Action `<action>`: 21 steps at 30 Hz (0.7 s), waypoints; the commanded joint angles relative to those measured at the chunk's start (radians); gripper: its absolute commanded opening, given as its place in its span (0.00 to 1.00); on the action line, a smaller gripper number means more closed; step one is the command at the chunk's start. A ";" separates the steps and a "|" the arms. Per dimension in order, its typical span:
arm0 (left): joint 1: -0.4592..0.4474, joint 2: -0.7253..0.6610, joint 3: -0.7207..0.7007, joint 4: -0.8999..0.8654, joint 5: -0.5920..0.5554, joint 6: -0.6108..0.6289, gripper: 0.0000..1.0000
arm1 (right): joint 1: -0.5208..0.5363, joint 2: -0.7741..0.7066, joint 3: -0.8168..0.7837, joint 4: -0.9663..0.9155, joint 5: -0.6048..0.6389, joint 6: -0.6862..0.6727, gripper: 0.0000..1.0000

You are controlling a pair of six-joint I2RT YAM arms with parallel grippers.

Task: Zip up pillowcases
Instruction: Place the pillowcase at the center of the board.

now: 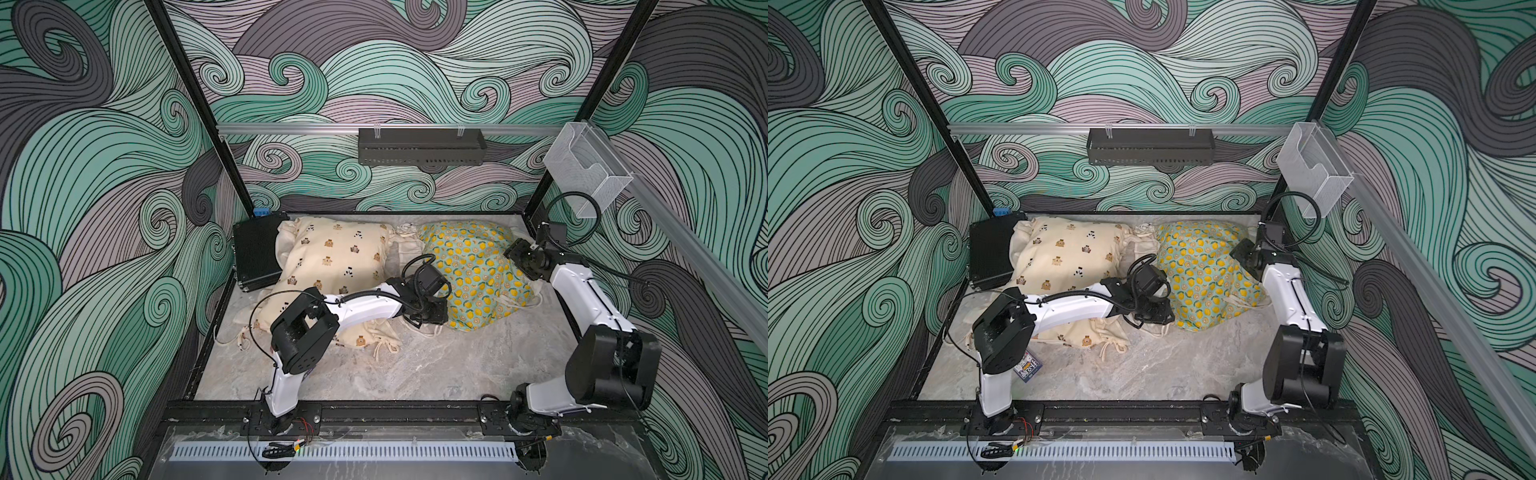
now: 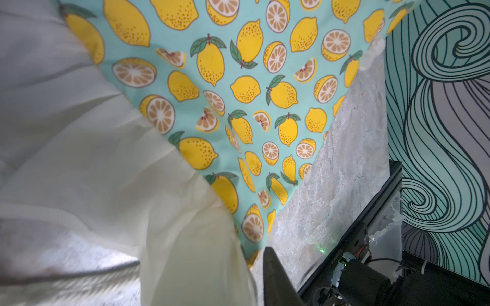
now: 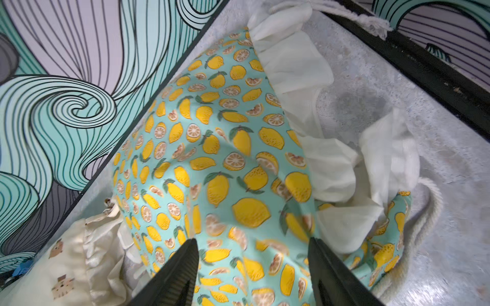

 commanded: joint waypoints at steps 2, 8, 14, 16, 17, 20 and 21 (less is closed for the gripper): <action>0.002 -0.155 -0.076 -0.027 -0.073 0.016 0.36 | 0.009 -0.105 -0.046 -0.065 -0.065 -0.024 0.78; 0.006 -0.327 -0.173 -0.123 -0.203 0.032 0.43 | 0.097 -0.241 -0.177 -0.127 -0.139 -0.079 0.81; 0.049 -0.436 -0.252 -0.146 -0.342 0.076 0.51 | 0.264 -0.332 -0.404 -0.030 -0.160 0.000 0.82; 0.059 -0.457 -0.255 -0.168 -0.385 0.104 0.52 | 0.316 -0.338 -0.472 0.035 -0.151 0.038 0.81; 0.062 -0.465 -0.259 -0.172 -0.398 0.116 0.53 | 0.336 -0.334 -0.494 0.064 -0.153 0.049 0.82; 0.082 -0.477 -0.269 -0.194 -0.443 0.120 0.55 | 0.362 -0.296 -0.532 0.134 -0.156 0.041 0.82; 0.089 -0.477 -0.275 -0.194 -0.444 0.120 0.57 | 0.362 -0.276 -0.531 0.140 -0.147 0.023 0.83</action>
